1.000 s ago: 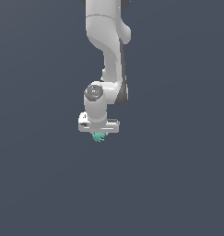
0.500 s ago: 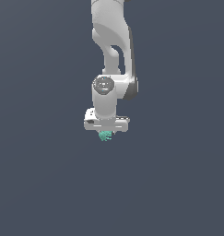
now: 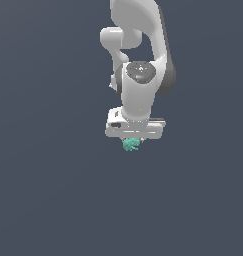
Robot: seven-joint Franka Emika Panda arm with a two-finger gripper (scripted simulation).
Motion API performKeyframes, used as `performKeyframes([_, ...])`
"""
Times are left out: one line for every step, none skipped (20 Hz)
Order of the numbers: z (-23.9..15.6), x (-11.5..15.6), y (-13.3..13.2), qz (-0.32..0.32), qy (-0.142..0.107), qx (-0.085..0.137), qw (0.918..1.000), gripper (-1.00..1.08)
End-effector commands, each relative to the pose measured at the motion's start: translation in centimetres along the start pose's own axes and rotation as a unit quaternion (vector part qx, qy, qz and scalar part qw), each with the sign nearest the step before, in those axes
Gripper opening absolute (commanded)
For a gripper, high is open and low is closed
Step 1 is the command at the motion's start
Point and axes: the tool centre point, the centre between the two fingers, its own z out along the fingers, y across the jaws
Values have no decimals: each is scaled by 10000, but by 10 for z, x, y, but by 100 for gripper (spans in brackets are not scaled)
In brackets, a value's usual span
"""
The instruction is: Pick up the object and move it to a goal position.
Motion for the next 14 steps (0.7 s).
performKeyframes([-22, 8, -19, 3, -3, -1, 10000, -100])
performKeyframes([-31, 12, -26, 3, -3, -1, 10000, -100])
performKeyframes([-39, 15, -33, 3, -3, -1, 10000, -100])
performKeyframes([-46, 18, -40, 6, -4, -1, 10000, -100])
performKeyframes([-54, 22, -46, 6, -4, -1, 10000, -100])
performKeyframes([-61, 25, -52, 6, -4, -1, 10000, -100])
performKeyframes([-68, 28, -58, 6, -4, -1, 10000, -100])
performKeyframes([-74, 30, -64, 6, -4, -1, 10000, -100])
performKeyframes([-80, 33, -69, 6, -4, -1, 10000, -100])
performKeyframes([-86, 36, -74, 6, -4, -1, 10000, -100])
performKeyframes([-92, 38, -79, 6, -4, 2, 10000, -100])
performKeyframes([-97, 41, -84, 6, -4, 2, 10000, -100])
performKeyframes([-103, 43, -89, 6, -4, 2, 10000, -100])
performKeyframes([-108, 46, -93, 6, -4, 2, 10000, -100])
